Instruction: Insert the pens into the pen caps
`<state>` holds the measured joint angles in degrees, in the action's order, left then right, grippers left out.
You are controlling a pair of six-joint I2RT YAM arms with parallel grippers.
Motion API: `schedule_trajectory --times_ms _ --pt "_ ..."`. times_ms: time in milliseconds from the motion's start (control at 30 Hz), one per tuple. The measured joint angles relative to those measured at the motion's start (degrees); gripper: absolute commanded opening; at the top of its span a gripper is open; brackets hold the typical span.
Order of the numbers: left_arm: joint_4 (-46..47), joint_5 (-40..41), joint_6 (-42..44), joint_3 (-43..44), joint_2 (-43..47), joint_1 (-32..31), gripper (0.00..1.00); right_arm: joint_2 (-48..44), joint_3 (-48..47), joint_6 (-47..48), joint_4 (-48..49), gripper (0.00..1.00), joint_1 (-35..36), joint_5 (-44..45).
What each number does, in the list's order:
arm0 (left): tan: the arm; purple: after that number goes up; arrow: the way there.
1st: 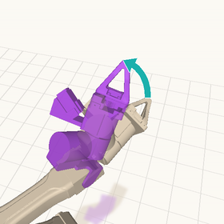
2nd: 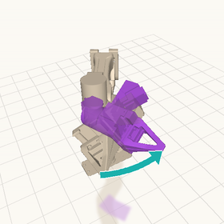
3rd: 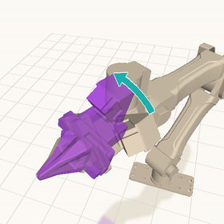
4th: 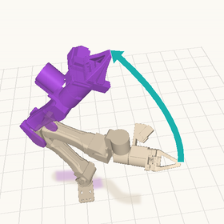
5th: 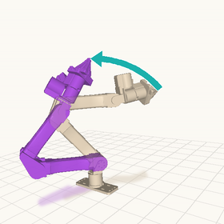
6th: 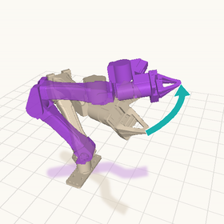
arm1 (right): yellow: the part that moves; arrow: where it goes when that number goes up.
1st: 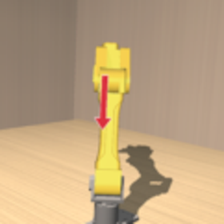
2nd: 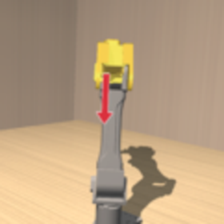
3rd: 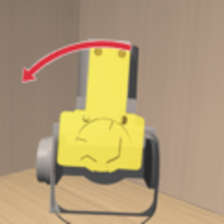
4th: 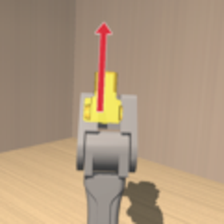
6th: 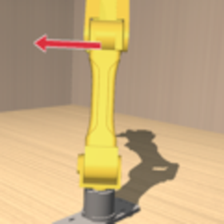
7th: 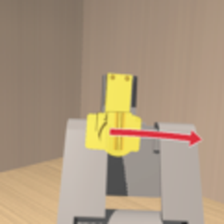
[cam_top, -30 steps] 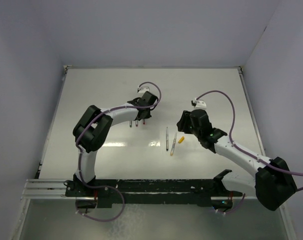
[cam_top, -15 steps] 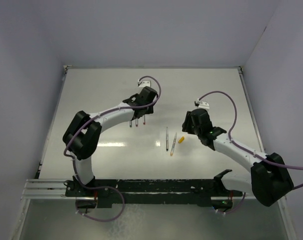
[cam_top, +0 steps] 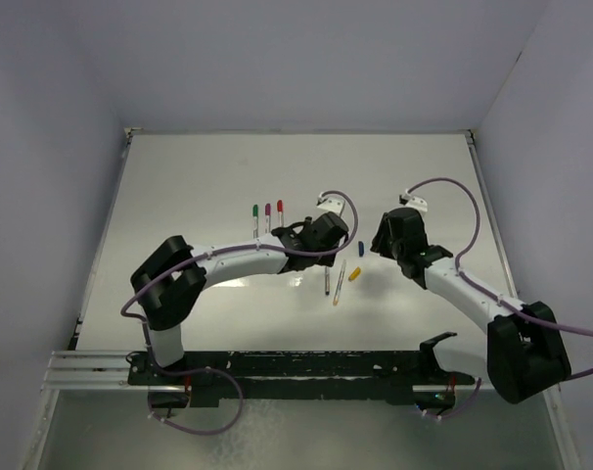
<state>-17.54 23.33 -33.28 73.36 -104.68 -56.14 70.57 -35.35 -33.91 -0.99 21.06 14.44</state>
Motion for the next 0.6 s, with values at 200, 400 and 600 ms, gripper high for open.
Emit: schedule_trajectory --times_ms 200,400,600 --pt "-1.25 -0.57 -0.02 0.02 -0.11 -1.99 0.51 -4.22 0.00 -0.55 -0.13 0.46 -0.02 3.34" --pt "-1.53 -0.59 -0.04 0.17 -2.82 -2.93 0.51 -5.75 0.00 -1.95 -1.60 0.46 -0.02 7.28" --pt "-2.95 -0.85 -0.02 0.20 -5.79 -4.28 0.52 -7.21 0.24 -3.02 -2.89 0.46 -0.13 9.11"
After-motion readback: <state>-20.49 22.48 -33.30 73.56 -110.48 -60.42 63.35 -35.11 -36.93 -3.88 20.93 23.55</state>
